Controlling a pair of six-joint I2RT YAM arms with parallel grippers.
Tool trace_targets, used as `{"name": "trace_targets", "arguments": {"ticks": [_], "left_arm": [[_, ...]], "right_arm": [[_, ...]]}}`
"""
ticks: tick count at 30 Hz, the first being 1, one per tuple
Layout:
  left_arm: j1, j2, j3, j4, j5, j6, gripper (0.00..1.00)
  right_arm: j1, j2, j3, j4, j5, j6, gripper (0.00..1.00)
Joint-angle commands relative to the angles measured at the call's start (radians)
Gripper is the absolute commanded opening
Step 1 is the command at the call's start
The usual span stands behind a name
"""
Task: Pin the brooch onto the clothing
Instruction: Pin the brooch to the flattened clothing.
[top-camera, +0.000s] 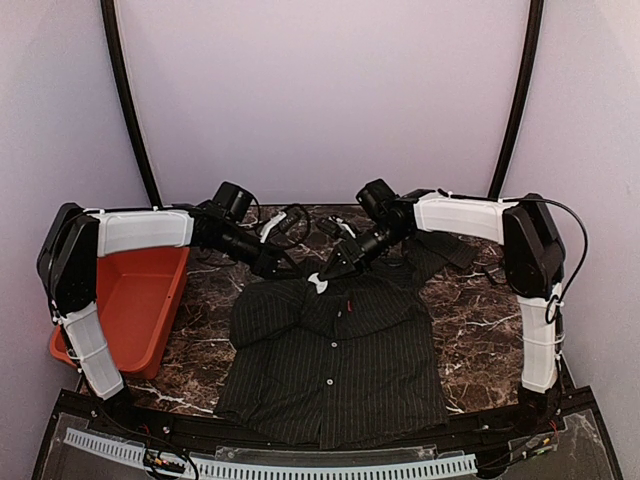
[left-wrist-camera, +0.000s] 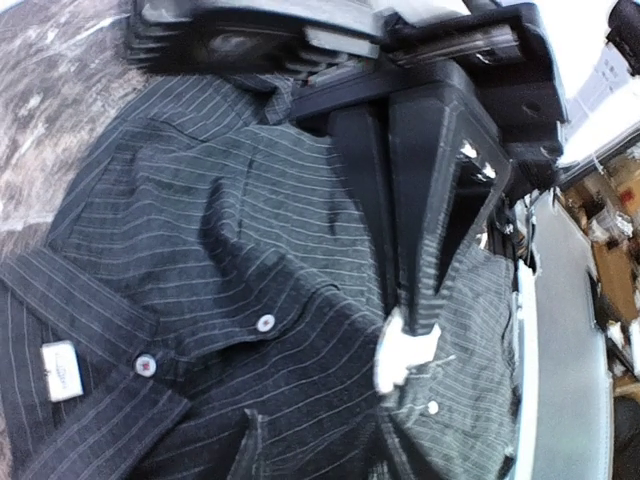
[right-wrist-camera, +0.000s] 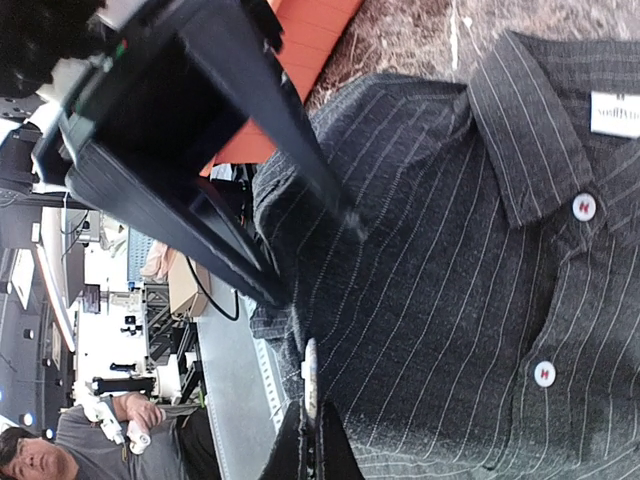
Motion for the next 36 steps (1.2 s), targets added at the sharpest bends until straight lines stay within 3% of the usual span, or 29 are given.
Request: {"name": "trace_targets", "arguments": {"ticks": [1,9,16,25,36], "left_arm": [[-0.021,-0.075,0.013,-0.043,-0.087,-0.023,0.46],[-0.073,-0.143,0.046,-0.100,-0.086,-0.021,0.74],[-0.114,-0.105,0.035,-0.106,-0.078,0.002,0.89],[-0.114,-0.011,0.016,-0.064,-0.010,0.036,0.93],[-0.073,-0.001,-0.053,0.133,0.164,-0.084,0.75]], "right_arm": [[0.001,-0.028,-0.027,-0.020,-0.034,-0.009,0.00],[0.001,-0.023,-0.023,-0.018,-0.069,0.024,0.00],[0.000,-0.004,-0.012,-0.036,-0.151,0.068,0.00],[-0.004,0.001,-0.006,-0.138,-0.133,0.007,0.00],[-0.002,-0.029,-0.063,-0.172,-0.111,-0.063,0.00]]}}
